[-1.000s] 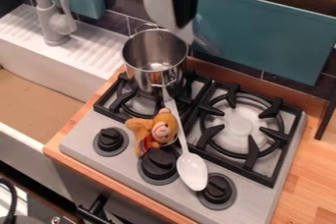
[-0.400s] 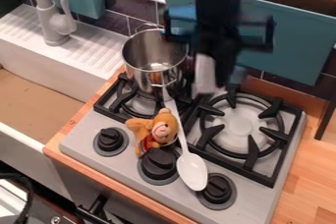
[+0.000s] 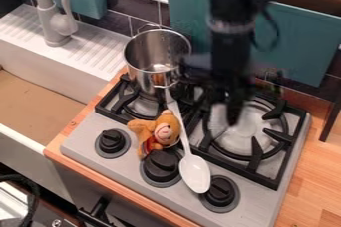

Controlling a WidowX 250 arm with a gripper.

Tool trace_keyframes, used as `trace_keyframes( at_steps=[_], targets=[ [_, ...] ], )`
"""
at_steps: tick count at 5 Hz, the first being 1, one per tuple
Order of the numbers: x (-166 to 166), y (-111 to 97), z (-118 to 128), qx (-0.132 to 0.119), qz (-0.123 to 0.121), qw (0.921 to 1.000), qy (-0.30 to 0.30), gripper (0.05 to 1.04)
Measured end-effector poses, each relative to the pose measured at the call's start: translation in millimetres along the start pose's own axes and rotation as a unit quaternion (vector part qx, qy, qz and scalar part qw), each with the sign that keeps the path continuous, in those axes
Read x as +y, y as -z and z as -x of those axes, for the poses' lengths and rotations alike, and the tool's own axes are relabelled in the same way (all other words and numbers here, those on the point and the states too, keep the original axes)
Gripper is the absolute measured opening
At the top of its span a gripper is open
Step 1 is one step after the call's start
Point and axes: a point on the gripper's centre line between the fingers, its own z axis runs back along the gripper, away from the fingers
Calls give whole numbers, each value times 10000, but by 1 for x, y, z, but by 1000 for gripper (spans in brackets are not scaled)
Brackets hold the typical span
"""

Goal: Moving the knife to the right banner

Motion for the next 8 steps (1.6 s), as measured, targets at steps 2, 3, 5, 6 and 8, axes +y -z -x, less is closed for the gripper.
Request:
trace_keyframes(
  at_steps=[2, 3, 5, 6, 8],
  targets=[
    [-6, 23, 1, -37, -76, 9999, -100, 106],
    [-5, 33, 2, 87, -150, 9997, -183, 106],
    [0, 54, 4, 79, -251, 9995, -157, 106],
    [3, 62, 6, 101, -259, 9996, -109, 140],
    [8, 61, -2, -49, -237, 9996, -140, 632]
  ],
)
